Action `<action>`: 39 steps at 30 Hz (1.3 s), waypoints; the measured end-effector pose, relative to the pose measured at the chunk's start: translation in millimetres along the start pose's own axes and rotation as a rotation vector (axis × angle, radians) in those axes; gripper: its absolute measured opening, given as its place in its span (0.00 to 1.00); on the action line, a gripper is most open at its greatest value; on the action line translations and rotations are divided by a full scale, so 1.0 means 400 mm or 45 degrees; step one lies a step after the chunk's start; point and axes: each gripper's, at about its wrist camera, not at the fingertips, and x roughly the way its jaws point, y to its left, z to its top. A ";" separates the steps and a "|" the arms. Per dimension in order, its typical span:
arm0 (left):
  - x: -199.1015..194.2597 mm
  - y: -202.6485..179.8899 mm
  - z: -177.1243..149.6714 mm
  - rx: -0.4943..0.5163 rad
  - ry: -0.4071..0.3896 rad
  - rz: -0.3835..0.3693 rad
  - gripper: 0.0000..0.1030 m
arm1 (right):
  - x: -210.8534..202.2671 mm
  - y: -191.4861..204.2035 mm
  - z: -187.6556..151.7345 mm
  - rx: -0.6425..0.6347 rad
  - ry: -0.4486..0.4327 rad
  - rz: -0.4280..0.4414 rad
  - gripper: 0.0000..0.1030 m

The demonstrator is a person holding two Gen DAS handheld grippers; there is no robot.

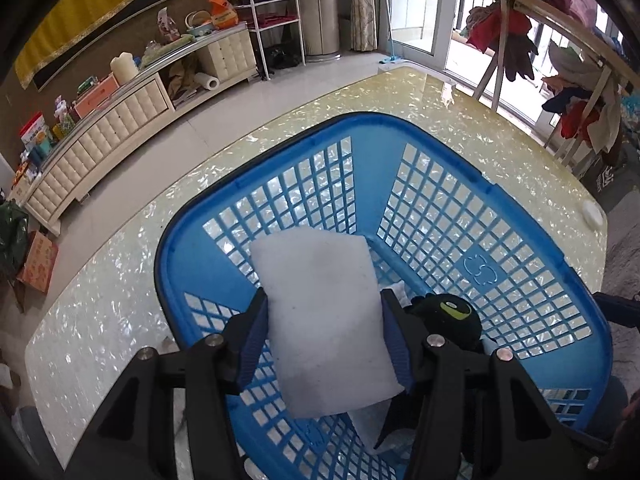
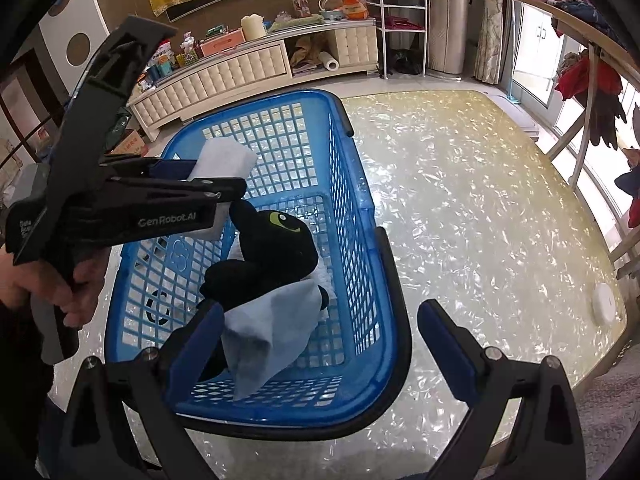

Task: Organize soft objects
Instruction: 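Carry the white sponge block with the left tool into the basket and release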

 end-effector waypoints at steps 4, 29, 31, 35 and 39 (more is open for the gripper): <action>0.011 -0.002 0.007 0.010 0.006 0.006 0.50 | 0.001 -0.005 0.001 0.003 0.000 0.002 0.94; 0.025 -0.001 0.024 0.056 0.018 0.039 0.74 | 0.016 -0.016 -0.011 0.012 0.013 0.003 0.94; 0.021 -0.001 0.026 0.061 0.006 0.050 0.78 | 0.018 -0.017 -0.011 0.013 0.014 0.002 0.94; 0.016 0.002 0.026 0.067 0.002 0.064 0.81 | 0.018 -0.017 -0.009 0.012 0.013 0.000 0.94; 0.007 0.004 0.021 0.064 0.002 0.068 0.81 | 0.012 -0.020 -0.007 0.014 0.008 -0.003 0.94</action>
